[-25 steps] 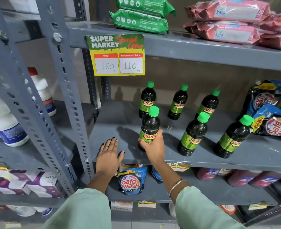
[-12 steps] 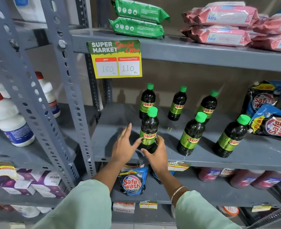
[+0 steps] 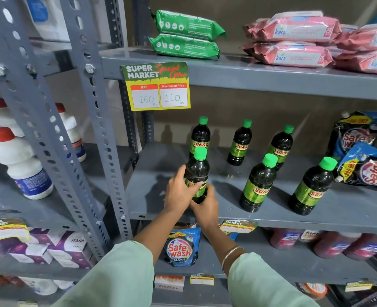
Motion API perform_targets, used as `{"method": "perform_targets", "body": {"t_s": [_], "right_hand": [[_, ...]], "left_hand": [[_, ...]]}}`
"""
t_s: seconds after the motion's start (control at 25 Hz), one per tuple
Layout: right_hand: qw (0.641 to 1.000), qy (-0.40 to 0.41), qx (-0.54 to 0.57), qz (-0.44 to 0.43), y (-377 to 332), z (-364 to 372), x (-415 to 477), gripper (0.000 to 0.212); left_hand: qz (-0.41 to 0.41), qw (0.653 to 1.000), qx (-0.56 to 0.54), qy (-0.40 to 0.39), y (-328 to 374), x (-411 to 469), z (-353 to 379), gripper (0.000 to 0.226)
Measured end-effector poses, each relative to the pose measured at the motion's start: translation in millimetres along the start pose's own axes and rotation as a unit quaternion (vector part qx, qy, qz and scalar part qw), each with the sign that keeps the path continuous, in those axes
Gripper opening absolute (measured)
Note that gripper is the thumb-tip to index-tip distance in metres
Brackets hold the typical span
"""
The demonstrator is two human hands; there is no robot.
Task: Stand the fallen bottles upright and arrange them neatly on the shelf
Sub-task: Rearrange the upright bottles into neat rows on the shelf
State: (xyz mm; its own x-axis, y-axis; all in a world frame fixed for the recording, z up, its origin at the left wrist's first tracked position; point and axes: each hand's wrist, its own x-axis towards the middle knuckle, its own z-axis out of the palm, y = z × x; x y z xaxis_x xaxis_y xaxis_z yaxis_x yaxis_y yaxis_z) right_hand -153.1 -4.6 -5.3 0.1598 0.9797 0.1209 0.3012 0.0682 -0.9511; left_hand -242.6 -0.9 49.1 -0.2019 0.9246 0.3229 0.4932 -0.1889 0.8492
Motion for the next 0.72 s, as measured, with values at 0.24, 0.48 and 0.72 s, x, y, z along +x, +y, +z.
{"method": "perform_targets", "body": {"t_s": [0.24,0.48,0.72], "right_hand": [[1.000,-0.019,0.001,0.000,-2,-6,2,0.049],[1.000,-0.025,-0.012,-0.008,-3,-12,4,0.050],[1.000,-0.017,-0.013,-0.010,-3,-15,6,0.050]], "left_hand": [[-0.010,1.000,-0.010,0.025,0,-3,8,0.056],[-0.016,0.998,-0.030,0.049,6,-8,15,0.056],[-0.016,1.000,-0.022,0.015,9,-4,16,0.053]]}}
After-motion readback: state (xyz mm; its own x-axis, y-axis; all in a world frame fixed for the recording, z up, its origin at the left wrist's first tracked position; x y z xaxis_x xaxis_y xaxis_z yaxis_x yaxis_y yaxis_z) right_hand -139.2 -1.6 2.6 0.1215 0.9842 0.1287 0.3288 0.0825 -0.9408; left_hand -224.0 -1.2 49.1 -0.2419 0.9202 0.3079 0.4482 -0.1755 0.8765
